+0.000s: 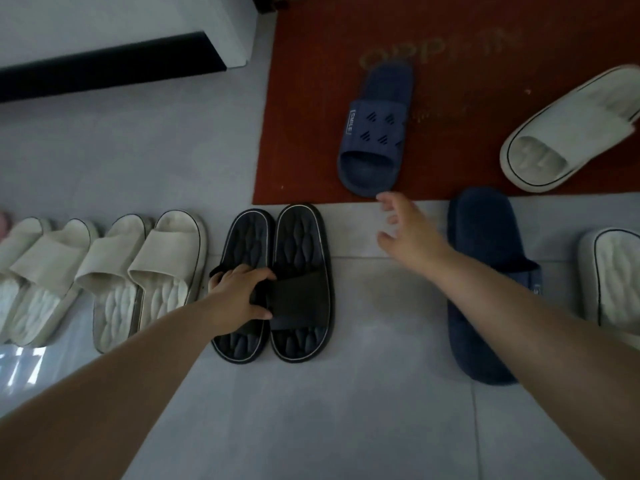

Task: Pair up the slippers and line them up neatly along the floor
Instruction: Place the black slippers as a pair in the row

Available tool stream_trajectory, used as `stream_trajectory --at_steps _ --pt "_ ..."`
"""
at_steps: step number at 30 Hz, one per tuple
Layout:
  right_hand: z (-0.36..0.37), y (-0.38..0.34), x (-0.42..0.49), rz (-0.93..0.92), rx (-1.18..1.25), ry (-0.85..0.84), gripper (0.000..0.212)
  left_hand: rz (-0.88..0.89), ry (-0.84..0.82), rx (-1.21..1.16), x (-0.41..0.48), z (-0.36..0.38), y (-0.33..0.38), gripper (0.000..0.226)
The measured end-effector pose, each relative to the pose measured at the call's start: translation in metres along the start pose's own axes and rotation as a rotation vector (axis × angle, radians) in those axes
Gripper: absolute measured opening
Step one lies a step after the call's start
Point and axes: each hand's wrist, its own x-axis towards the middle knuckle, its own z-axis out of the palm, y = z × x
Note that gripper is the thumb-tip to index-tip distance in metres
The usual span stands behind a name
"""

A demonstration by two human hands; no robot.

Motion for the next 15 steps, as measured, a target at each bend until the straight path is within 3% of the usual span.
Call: stream_trajectory --at_steps 6,9,12,15 --pt "-0.04 -0.017 0.041 -0.043 -0.136 0.186 0.075 0.058 0.015 0.103 0.005 -0.004 -0.003 0.058" --pt "-0.063 -0.037 0.079 0.008 -0.24 0.194 0.084 0.05 0.026 0.168 0.003 0.0 -0.003 0.058" --pt "-0.07 -0.049 0.111 0.153 -0.27 0.107 0.072 0.052 0.03 0.196 -0.003 0.003 -0.004 0.063" --pt "-0.065 -0.047 0.115 0.153 -0.234 0.144 0.044 0.06 0.008 0.209 -0.006 -0.002 -0.003 0.073"
